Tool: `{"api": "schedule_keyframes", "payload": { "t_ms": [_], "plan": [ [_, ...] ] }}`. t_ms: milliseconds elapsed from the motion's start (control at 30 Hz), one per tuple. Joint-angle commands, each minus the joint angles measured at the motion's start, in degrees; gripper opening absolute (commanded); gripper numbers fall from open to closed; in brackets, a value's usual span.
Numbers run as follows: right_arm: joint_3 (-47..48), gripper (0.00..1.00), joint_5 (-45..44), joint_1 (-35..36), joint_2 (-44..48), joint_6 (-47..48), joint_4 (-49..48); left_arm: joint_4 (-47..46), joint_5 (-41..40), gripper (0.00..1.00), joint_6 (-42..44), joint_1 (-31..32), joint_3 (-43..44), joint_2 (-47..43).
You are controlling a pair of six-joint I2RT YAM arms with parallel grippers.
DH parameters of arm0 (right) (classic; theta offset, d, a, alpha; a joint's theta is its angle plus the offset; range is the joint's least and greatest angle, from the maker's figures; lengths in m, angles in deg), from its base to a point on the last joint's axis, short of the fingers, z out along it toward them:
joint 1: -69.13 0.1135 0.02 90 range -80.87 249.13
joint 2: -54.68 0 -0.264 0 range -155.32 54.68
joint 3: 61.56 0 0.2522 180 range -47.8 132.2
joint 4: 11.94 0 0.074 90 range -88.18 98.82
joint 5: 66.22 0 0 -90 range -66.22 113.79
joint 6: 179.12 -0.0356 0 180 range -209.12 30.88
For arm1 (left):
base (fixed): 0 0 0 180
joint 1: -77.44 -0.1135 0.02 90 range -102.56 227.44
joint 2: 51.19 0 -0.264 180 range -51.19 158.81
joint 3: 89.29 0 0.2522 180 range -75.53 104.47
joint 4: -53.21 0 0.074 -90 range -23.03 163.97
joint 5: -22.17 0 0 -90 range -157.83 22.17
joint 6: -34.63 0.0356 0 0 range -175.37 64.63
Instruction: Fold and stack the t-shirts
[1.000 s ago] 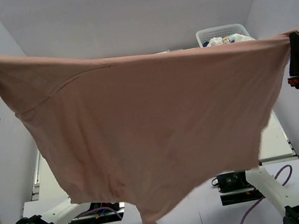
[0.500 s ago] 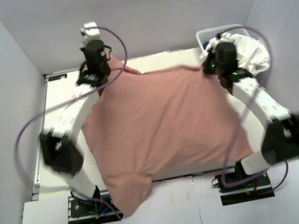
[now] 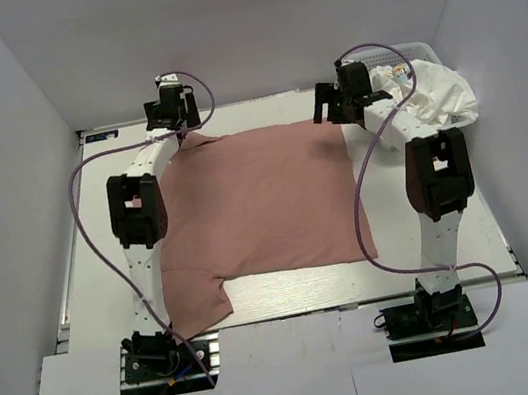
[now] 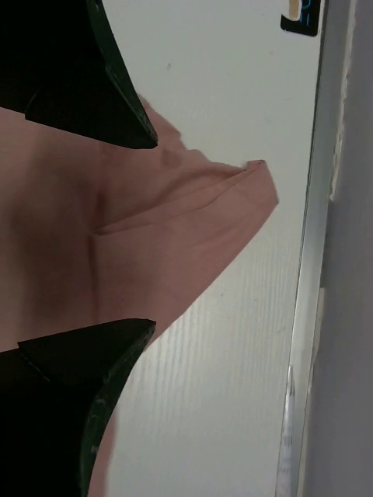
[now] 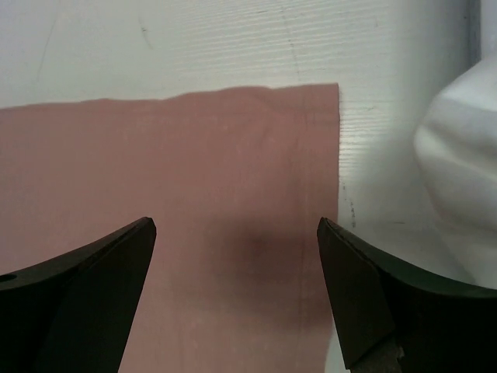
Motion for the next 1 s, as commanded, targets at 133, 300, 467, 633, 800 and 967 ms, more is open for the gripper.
{"api": "schedule_keyframes", "payload": {
  "t_ms": [133,300,467,633,800,967],
  "plan": [
    [-8.65,0.90,-0.03,2.82,9.00,-1.76,0.35,-4.37,-3.51,1.00,-4.08,0.71,-19.75,-22.54],
    [-17.79,0.90,0.06,5.72,12.53,-2.64,-0.01,-1.03,-5.56,1.00,-10.50,-0.34,-31.99,-29.92],
    [-20.28,0.90,-0.55,7.40,12.10,-3.08,0.52,-2.35,-1.45,1.00,-15.43,-3.76,-38.60,-31.52],
    [-18.26,0.90,0.75,7.05,7.18,-4.49,2.19,1.23,-0.10,1.00,-16.38,-4.39,-32.83,-21.80],
    [-13.96,0.90,-1.61,6.87,-0.01,-4.75,5.17,1.16,3.48,1.00,-16.39,-4.39,-27.80,-14.47],
    [-6.41,0.90,-3.62,5.56,-6.44,-5.28,9.57,-0.59,6.48,1.00,-15.87,-4.39,-22.19,-8.85]
  ]
}}
